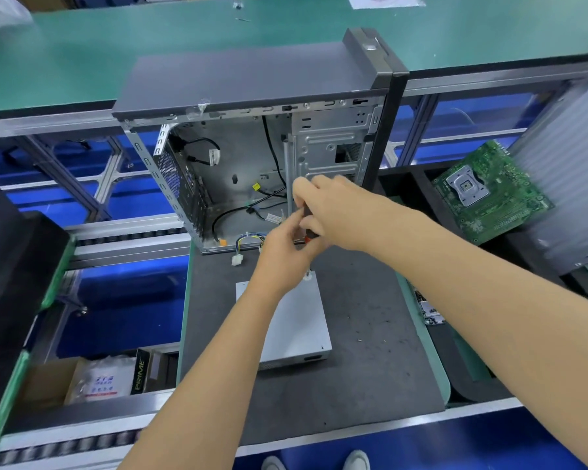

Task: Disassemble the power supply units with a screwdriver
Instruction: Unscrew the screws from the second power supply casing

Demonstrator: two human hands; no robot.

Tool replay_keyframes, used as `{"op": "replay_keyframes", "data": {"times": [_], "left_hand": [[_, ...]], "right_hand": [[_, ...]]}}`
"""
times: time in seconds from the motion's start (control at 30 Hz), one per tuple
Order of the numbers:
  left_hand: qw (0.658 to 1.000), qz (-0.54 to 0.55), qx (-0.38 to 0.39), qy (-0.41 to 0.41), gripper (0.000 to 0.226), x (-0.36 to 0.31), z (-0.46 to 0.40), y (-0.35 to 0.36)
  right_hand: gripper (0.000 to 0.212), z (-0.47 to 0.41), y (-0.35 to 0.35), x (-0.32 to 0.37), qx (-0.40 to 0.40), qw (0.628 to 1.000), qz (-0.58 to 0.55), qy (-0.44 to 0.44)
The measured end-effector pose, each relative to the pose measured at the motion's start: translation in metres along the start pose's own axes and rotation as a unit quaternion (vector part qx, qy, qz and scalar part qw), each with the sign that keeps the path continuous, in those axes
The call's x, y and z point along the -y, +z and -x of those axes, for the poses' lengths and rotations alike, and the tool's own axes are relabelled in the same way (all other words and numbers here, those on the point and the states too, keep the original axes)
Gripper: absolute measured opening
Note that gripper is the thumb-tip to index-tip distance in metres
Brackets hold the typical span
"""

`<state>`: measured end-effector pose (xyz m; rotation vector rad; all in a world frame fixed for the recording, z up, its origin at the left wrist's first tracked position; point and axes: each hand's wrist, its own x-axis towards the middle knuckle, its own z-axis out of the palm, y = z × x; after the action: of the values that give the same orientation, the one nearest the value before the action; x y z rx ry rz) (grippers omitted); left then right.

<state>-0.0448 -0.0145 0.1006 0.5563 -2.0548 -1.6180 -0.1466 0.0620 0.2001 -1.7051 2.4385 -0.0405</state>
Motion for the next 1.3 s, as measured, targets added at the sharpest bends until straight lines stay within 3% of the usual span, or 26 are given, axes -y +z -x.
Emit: {"op": "replay_keyframes", "data": {"times": [0.1, 0.23, 0.3, 0.37, 0.47, 0.7, 0.87, 0.93, 1.03, 1.1, 1.17, 1.23, 1.3], "left_hand": [[1.0, 0.003, -0.022, 0.01, 0.021, -0.001, -0.003, -0.003], [0.999, -0.025, -0.024, -0.001, 0.033, -0.007, -0.007, 0.004], [1.0, -0.023, 0.008, -0.004, 0.027, -0.001, -0.003, 0.0], [1.0, -0.02, -0.009, -0.005, 0.028, 0.001, -0.003, -0.004], [0.997, -0.025, -0.065, -0.024, 0.036, -0.002, -0.004, -0.004], [0.995, -0.052, -0.085, -0.008, 0.046, -0.001, -0.002, -0.002], [1.0, -0.012, 0.002, 0.018, 0.03, 0.002, 0.003, -0.009], [0.999, -0.013, -0.022, 0.021, 0.025, 0.001, 0.001, -0.007], [0.996, -0.047, -0.073, 0.022, 0.038, -0.001, -0.003, 0.002], [0.997, -0.047, -0.057, 0.013, 0.043, 0.0, -0.002, 0.004], [0.999, -0.03, -0.026, 0.013, 0.037, 0.004, 0.001, 0.001], [0.998, -0.038, -0.022, 0.034, 0.03, 0.008, 0.001, -0.001], [0.997, -0.063, -0.042, 0.022, 0.026, 0.005, -0.003, 0.002]], "right_hand": [[0.038, 0.005, -0.002, 0.0, 0.017, 0.999, -0.023, 0.02], [0.015, 0.0, -0.007, 0.006, -0.038, 0.997, 0.065, 0.023], [0.022, -0.002, -0.008, 0.002, -0.027, 0.999, 0.016, -0.005], [0.03, 0.001, -0.008, -0.003, -0.008, 0.998, -0.066, -0.006], [0.046, 0.002, -0.003, -0.004, -0.001, 0.999, -0.018, 0.037], [0.044, 0.0, 0.008, 0.008, -0.097, 0.995, -0.016, 0.035], [0.03, -0.002, -0.005, -0.004, 0.011, 0.993, -0.113, -0.008], [0.031, 0.001, -0.005, -0.004, -0.004, 0.993, -0.115, -0.011], [0.045, -0.003, -0.004, -0.001, -0.048, 0.999, -0.007, 0.017], [0.036, -0.006, -0.005, 0.001, -0.049, 0.998, 0.026, -0.007], [0.023, -0.005, -0.005, -0.002, -0.034, 0.998, -0.039, -0.047], [0.031, -0.001, -0.005, -0.006, 0.008, 0.993, -0.111, -0.042], [0.039, 0.0, -0.003, -0.006, 0.004, 0.996, -0.086, -0.009]]}}
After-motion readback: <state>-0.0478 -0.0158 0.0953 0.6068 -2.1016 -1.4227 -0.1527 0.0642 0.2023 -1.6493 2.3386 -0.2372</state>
